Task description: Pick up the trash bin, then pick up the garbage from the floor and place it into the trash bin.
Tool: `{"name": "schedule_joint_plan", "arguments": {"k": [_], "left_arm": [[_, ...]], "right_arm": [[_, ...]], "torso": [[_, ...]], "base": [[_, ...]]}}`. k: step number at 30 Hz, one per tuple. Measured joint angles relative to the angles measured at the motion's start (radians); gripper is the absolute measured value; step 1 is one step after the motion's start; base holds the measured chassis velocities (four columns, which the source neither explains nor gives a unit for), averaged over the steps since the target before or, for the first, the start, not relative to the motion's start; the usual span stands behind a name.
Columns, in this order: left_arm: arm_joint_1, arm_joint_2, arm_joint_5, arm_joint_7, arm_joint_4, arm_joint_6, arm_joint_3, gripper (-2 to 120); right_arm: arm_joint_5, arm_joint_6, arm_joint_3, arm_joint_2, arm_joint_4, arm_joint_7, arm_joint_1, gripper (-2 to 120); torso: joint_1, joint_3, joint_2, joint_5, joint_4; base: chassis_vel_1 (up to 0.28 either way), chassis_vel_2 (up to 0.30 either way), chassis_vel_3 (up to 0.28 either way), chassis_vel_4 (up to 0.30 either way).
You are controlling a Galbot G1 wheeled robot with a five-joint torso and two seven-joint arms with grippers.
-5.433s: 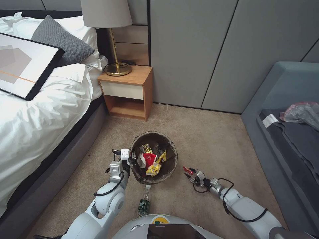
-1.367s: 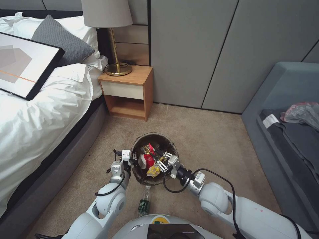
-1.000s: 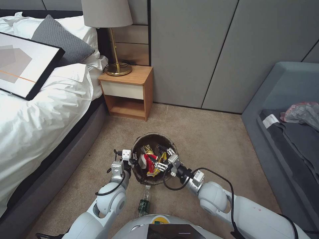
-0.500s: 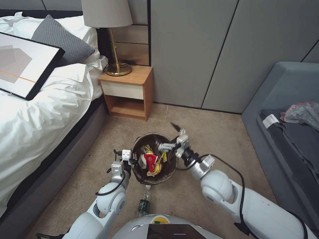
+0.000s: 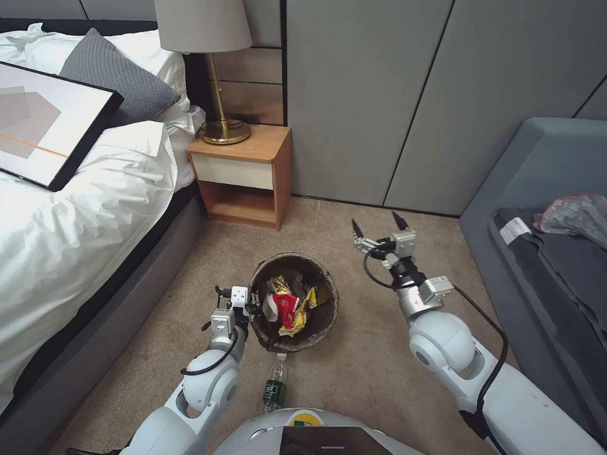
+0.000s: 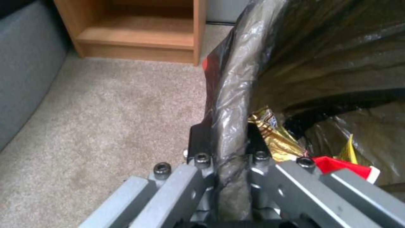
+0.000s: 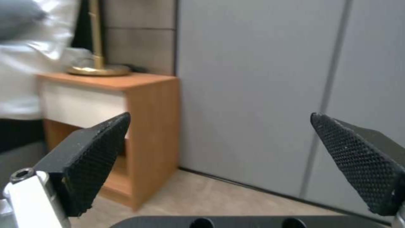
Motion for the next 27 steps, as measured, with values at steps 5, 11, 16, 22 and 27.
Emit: {"name": "schedule_joint_plan", "arguments": {"k": [5,11,16,22,27], "left_arm": [[0.003,0.006,0.003,0.000,-0.002,-0.001,-0.005,0],[0.007,0.006,0.011,0.001,-0.002,-0.005,-0.006,0],[0.010,0.006,0.024,0.003,-0.001,-0.011,-0.007,0],[0.011,0.004,0.043,0.003,0.002,-0.019,-0.007,0],[0.011,0.003,0.047,0.003,0.004,-0.021,-0.010,0]], "right_arm": [[-0.068,-0.001,0.062,0.053,-0.014,-0.005,-0.086,100],[-0.159,0.011,0.115,0.122,-0.037,-0.031,-0.160,100],[-0.202,0.018,0.155,0.179,-0.061,-0.039,-0.203,100],[-0.234,0.032,0.170,0.244,-0.078,-0.042,-0.249,100],[-0.263,0.054,0.156,0.291,-0.094,-0.044,-0.279,100]], "torso": [[0.000,0.000,0.000,0.0000,0.0000],[0.000,0.000,0.000,0.0000,0.0000],[0.000,0.000,0.000,-0.0001,0.0000],[0.000,0.000,0.000,-0.0002,0.0000],[0.000,0.000,0.000,-0.0002,0.0000]], "base": [[0.000,0.000,0.000,0.000],[0.000,0.000,0.000,0.000],[0.000,0.000,0.000,0.000],[0.000,0.000,0.000,0.000],[0.000,0.000,0.000,0.000]]}}
